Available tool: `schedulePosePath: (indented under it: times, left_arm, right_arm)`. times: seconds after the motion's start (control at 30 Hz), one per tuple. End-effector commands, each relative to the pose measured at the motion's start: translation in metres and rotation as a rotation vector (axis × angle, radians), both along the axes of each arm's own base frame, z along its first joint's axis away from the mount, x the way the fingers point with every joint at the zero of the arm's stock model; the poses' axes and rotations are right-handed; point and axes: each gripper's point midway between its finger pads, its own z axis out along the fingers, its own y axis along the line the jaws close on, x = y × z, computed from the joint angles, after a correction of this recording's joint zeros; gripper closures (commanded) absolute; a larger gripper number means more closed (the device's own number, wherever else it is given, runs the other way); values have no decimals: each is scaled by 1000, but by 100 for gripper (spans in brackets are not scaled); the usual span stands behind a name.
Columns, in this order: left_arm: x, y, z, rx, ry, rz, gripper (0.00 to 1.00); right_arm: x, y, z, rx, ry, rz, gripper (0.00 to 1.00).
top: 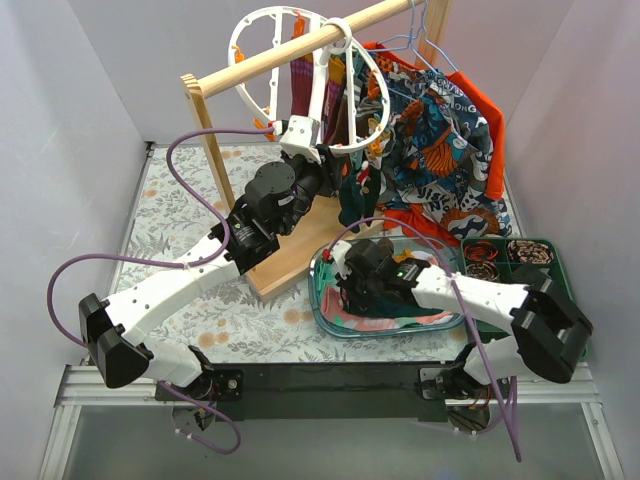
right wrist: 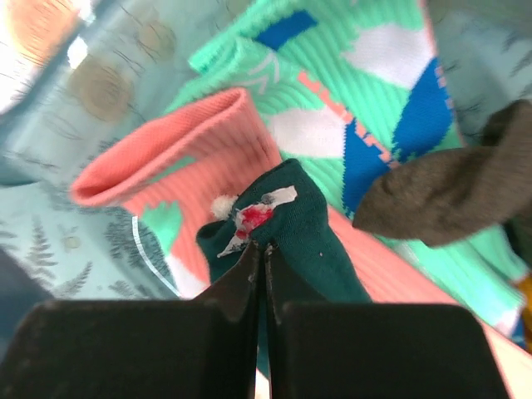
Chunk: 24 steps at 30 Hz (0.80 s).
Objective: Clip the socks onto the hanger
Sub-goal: Pick up the sock from the bin.
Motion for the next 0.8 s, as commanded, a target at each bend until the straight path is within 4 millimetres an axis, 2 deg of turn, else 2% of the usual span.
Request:
schedulePosePath:
  times: [0.0,0.17,0.2,0.3,0.37,0.5,0.6,0.7,0.77]
  left_arm:
    - [-2,0,-9,36,28,-19,100]
    - [-5,-1,-6,17,32,-34,100]
    - [-7,-1,-5,13,32,-37,100]
    - [-8,-2,-4,6,33,-44,100]
    - [-8,-3,-5,3,38,-50,100]
    - [-10,-4,-7,-1,47,-58,100]
    - [-12,-5,-9,-3,55,-69,100]
    - [-12,-5,-12,-2,63,-72,100]
    - [-13,-5,-11,-5,63,-73,100]
  right_arm:
    - [2,6,43,123,-63,-15,99]
    - [5,6,83,263,-72,-27,99]
    - [10,3,96,300,-88,-44,99]
    - [14,0,114,380,-71,-40,99]
    - [13,0,116,410,-45,-24,98]
    - [9,-2,88,390,24,-29,94]
    - [4,-5,54,343,83,-52,90]
    - [7,-19,24,263,93,-124,89]
    - [11,-30,11,213,80,-168,88]
